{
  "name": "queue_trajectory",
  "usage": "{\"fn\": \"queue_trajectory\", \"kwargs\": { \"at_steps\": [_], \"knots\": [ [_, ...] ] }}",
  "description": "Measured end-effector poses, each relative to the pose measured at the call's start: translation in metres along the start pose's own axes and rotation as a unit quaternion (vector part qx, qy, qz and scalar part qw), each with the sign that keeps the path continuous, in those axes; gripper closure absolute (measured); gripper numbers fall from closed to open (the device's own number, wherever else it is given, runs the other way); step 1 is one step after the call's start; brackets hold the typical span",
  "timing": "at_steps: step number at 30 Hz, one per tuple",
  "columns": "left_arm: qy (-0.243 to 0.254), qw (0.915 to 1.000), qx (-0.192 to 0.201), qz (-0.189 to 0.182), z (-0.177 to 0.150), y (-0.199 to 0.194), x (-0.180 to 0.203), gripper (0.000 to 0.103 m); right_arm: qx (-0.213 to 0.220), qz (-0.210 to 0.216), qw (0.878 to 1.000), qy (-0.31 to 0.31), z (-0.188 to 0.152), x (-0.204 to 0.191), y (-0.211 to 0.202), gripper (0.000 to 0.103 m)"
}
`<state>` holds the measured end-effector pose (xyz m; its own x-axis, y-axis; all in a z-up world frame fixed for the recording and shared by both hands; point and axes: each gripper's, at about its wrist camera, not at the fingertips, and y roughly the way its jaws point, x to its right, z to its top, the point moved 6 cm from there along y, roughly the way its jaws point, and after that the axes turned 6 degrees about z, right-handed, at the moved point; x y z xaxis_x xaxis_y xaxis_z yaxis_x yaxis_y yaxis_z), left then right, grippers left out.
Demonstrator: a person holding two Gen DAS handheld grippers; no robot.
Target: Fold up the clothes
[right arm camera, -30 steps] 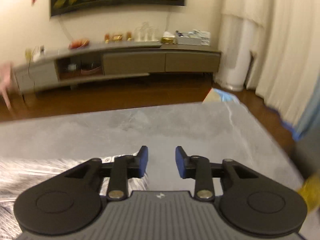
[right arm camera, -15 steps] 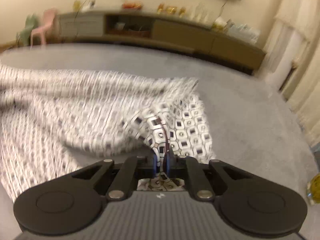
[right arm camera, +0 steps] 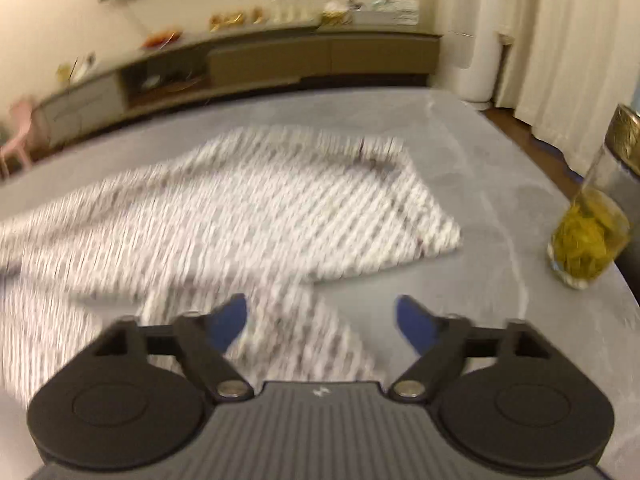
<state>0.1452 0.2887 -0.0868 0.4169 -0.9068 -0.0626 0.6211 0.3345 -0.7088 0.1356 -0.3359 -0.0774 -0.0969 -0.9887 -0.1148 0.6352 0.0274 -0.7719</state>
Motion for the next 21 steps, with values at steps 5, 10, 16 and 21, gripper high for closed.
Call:
{"fn": "queue_trajectory", "kwargs": {
  "at_steps": [5,10,16,21],
  "knots": [
    [0.003,0.9994,0.002,-0.035,0.002,-0.003,0.000,0.103,-0.037,-0.003,0.998,-0.048,-0.014,-0.023,0.008,0.103],
    [-0.105,0.9828,0.064,-0.138,0.036,-0.067,-0.036,0.103,0.087,0.007,0.996,-0.002,0.013,-0.006,-0.073,0.103],
    [-0.042,0.9800,0.083,-0.176,0.040,-0.128,-0.066,0.103,0.127,-0.029,0.990,0.046,0.025,0.051,-0.138,0.095],
    [0.061,0.9968,0.018,-0.047,0.007,-0.054,-0.043,0.060,0.001,0.028,0.996,0.079,-0.013,0.034,-0.042,0.037]
  ]
}}
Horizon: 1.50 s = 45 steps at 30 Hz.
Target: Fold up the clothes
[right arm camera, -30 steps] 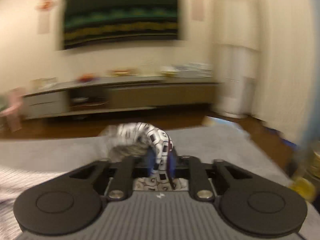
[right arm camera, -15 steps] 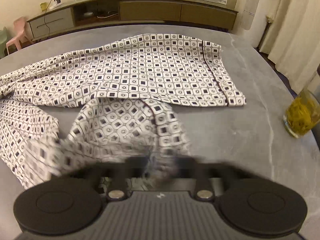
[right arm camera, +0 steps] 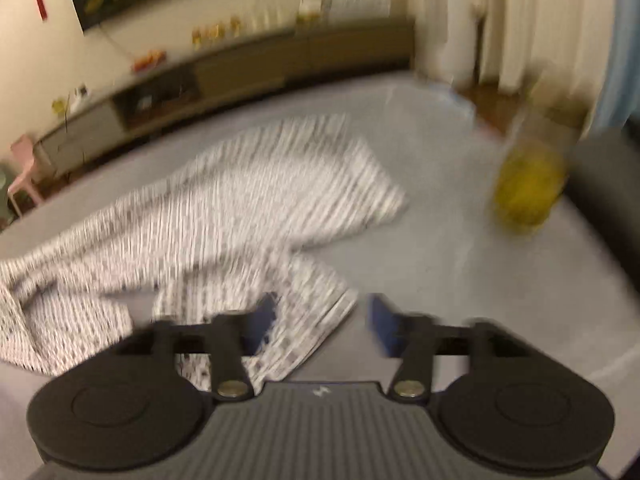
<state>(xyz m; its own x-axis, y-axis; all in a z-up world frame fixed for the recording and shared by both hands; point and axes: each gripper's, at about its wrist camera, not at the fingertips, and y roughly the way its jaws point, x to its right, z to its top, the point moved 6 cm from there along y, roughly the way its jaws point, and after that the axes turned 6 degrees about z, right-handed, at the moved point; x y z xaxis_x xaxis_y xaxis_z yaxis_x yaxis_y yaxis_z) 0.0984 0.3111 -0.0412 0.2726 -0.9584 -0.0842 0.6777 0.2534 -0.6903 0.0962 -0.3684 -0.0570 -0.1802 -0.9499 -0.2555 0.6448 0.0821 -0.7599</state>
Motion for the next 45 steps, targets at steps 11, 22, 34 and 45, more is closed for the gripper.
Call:
{"fn": "queue_trajectory", "kwargs": {
  "at_steps": [11,22,34,45],
  "knots": [
    [0.086,0.9960,0.017,0.016,-0.010,0.066,0.044,0.081,-0.026,-0.015,0.995,-0.091,-0.026,-0.036,0.041,0.101],
    [-0.036,0.9752,0.038,-0.215,0.062,-0.105,-0.026,0.103,0.119,0.010,0.992,-0.049,0.017,0.021,-0.138,0.100],
    [0.025,0.9898,-0.035,-0.136,0.001,-0.080,-0.039,0.052,0.069,-0.090,0.991,-0.065,-0.004,0.042,-0.105,0.040],
    [0.019,0.9848,-0.118,-0.126,0.014,0.061,0.073,0.032,0.028,0.066,0.997,-0.032,0.054,-0.082,0.005,0.023]
  ]
}}
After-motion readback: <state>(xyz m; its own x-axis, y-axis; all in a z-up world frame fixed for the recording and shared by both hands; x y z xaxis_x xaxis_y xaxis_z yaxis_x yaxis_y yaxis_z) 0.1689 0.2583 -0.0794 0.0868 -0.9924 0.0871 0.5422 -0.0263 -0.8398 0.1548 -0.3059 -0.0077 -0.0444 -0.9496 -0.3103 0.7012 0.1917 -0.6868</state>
